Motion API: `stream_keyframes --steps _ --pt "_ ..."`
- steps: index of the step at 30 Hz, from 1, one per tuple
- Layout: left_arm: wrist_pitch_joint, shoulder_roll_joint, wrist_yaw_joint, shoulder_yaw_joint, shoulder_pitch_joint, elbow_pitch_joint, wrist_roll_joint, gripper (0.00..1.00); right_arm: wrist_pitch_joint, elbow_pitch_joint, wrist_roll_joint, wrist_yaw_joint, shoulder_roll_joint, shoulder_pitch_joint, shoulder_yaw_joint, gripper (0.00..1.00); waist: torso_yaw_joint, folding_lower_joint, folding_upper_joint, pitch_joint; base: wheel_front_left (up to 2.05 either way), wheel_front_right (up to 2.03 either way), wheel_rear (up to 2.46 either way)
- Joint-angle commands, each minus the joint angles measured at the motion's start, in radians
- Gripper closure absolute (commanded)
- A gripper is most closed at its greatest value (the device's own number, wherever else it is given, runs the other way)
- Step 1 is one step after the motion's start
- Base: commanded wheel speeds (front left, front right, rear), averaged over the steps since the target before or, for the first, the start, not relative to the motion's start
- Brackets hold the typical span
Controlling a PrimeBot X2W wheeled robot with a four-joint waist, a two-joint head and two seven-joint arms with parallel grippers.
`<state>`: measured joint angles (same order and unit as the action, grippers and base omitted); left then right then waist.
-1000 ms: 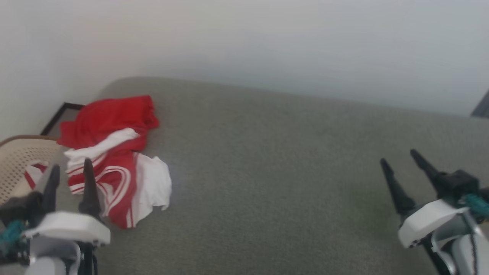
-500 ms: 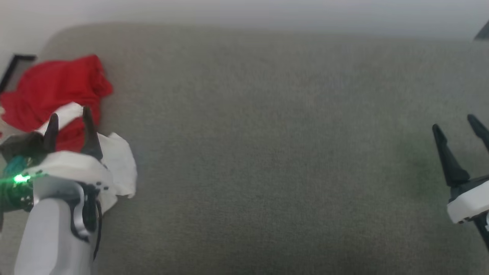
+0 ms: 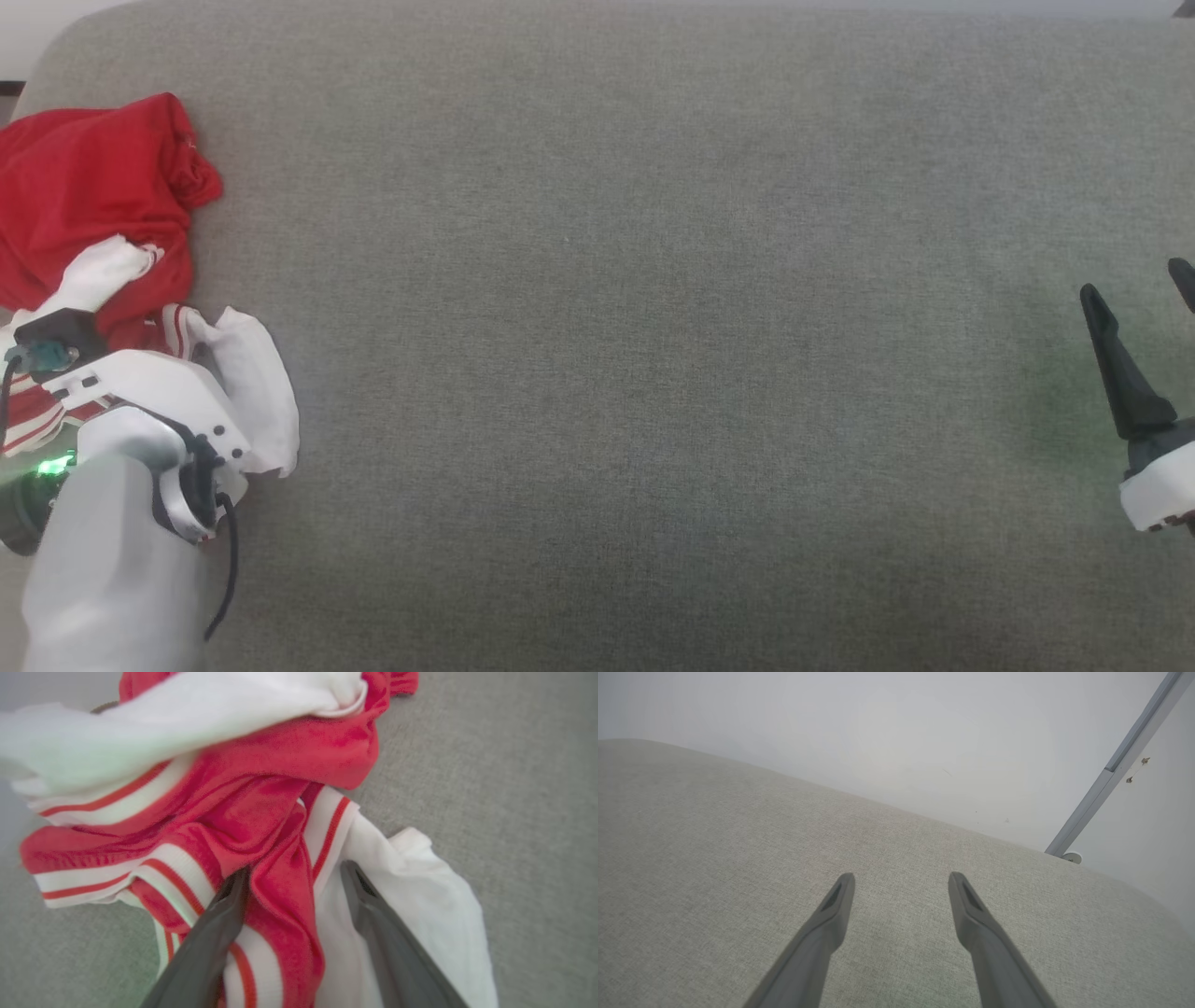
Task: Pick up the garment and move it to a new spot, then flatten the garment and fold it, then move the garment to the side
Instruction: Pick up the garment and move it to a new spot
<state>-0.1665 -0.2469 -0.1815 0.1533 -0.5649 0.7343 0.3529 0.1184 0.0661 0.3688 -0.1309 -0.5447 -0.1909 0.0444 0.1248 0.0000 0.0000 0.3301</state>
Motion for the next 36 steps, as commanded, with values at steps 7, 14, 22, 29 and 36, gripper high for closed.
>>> stream_keyframes --steps 7,14,22,29,36 --pt "-0.157 -0.007 0.003 -0.016 -0.086 0.186 0.024 0.00 -0.031 -0.026 0.018 0.000 -0.032 -0.020 -0.004 0.00 -0.009 0.0000 0.0000 0.032 0.00 0.00 0.00" --pt "-0.170 0.013 0.008 -0.044 -0.130 0.279 0.019 0.91 -0.040 -0.040 0.026 0.000 -0.048 -0.020 -0.014 0.00 -0.017 0.0000 0.0000 0.053 0.00 0.00 0.00" --pt "-0.011 -0.051 0.045 -0.063 -0.193 0.237 -0.009 1.00 -0.036 -0.021 0.011 0.000 -0.022 -0.008 -0.032 0.00 -0.006 0.0000 0.0000 0.005 0.00 0.00 0.00" --pt "0.066 -0.113 0.081 -0.090 -0.218 0.129 -0.039 1.00 -0.030 -0.004 -0.009 0.000 0.022 0.006 -0.048 0.00 0.012 0.0000 0.0000 -0.067 0.00 0.00 0.00" --pt "0.051 -0.181 0.109 -0.126 -0.217 -0.131 -0.076 1.00 -0.025 0.015 -0.048 0.000 0.095 0.022 -0.068 0.00 0.029 0.0000 0.0000 -0.158 0.00 0.00 0.00"
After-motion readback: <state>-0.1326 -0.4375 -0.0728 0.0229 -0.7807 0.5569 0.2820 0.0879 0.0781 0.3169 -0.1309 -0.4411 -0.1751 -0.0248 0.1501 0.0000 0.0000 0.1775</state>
